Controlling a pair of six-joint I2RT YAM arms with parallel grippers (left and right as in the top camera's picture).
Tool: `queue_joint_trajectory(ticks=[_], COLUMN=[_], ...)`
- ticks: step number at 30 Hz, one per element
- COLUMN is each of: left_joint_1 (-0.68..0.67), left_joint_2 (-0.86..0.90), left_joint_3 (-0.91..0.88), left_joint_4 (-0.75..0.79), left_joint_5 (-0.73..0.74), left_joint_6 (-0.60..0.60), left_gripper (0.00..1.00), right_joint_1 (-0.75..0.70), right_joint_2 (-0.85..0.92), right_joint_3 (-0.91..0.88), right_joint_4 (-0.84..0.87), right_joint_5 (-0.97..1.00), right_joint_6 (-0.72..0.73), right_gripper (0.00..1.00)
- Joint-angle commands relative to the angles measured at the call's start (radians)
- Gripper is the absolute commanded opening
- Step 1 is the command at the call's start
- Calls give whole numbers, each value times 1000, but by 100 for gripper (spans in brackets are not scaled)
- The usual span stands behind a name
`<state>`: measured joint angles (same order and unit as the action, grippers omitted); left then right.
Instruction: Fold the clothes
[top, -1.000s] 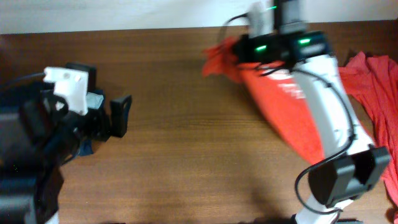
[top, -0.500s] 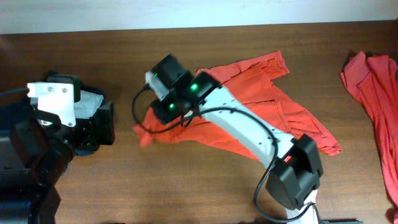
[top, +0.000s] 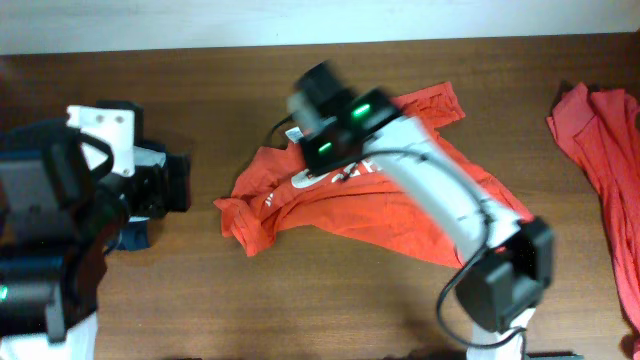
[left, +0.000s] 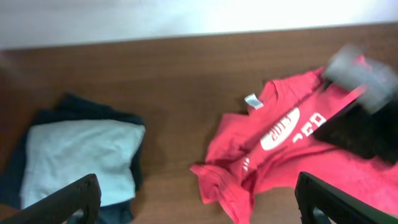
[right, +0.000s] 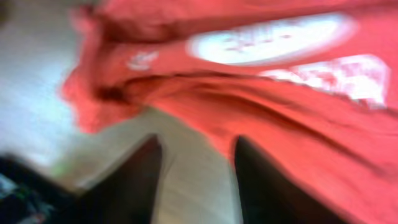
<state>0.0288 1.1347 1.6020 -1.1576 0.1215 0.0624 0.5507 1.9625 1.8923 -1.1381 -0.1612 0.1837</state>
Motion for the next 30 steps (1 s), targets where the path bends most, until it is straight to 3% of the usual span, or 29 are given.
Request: queue_joint_trajectory(ticks=[1, 4, 7, 12, 15, 20, 26, 30], left_joint_1=[-3, -3, -3, -3, -3, -3, -3, -3], left_joint_2=[72, 138, 183, 246, 273, 279, 279, 279], left_joint_3=[6, 6, 6, 6, 6, 6, 6, 6], left_joint_4=[-5, -5, 1, 20, 21, 19, 20, 20], left_joint_5=[74, 108, 138, 156, 177, 185, 232, 231], left_joint_6=[-2, -2, -2, -2, -2, -2, -2, -2], left_gripper=[99, 99, 99, 99, 99, 99, 99, 99], right_joint_1=[-203, -377, -489, -608, -625, -624, -625, -623], right_joint_2=[-43, -25, -19, -19, -19, -19, -19, -18], right_joint_3=[5, -6, -54, -233, -407, -565, -587, -587], right_joint_4=[-66, -152, -196, -91, 123, 329, 433, 463], right_joint_5=[34, 22, 11, -106, -105, -26, 42, 35], right_joint_6=[35, 34, 34, -93, -94, -56, -37, -35], right_gripper=[53, 63, 65, 67, 67, 67, 66, 56])
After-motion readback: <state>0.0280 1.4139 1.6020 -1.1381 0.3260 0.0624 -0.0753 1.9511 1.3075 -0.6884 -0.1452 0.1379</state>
